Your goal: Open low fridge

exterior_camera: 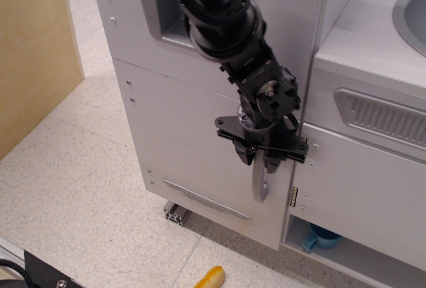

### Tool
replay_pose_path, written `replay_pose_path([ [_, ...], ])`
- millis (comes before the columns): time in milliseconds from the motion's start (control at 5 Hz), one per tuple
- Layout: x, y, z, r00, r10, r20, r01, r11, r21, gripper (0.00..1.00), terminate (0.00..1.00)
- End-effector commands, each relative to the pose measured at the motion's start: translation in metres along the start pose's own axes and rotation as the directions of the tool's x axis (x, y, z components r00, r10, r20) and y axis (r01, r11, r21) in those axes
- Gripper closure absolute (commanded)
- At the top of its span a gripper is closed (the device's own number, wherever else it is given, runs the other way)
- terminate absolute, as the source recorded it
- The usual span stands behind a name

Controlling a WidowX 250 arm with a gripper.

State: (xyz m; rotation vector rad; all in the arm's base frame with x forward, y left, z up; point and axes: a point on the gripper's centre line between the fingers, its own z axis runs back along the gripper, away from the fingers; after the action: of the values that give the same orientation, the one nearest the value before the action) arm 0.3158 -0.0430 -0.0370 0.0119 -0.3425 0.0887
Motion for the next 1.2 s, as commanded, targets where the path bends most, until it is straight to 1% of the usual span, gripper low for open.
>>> replay_pose_path([
  [0,-0.009,0.013,0.019,0.999,-0.037,0.008,0.037,0.999,-0.029,1.0,0.0],
  [200,-0.031,0.022,0.029,0.996,-0.085,0.0,0.085,0.996,-0.036,1.0,0.0],
  [400,-0.044,0.028,0.04,0.994,-0.105,0.018,0.105,0.994,-0.007,1.0,0.0],
  [600,-0.045,0.03,0.064,0.989,-0.137,-0.058,0.136,0.99,-0.021,0.0,0.0],
  [800,-0.033,0.024,0.097,0.992,-0.109,-0.06,0.11,0.994,0.007,0.0,0.0],
  [1000,-0.017,0.013,0.123,0.995,-0.093,-0.046,0.091,0.995,-0.036,0.0,0.0],
])
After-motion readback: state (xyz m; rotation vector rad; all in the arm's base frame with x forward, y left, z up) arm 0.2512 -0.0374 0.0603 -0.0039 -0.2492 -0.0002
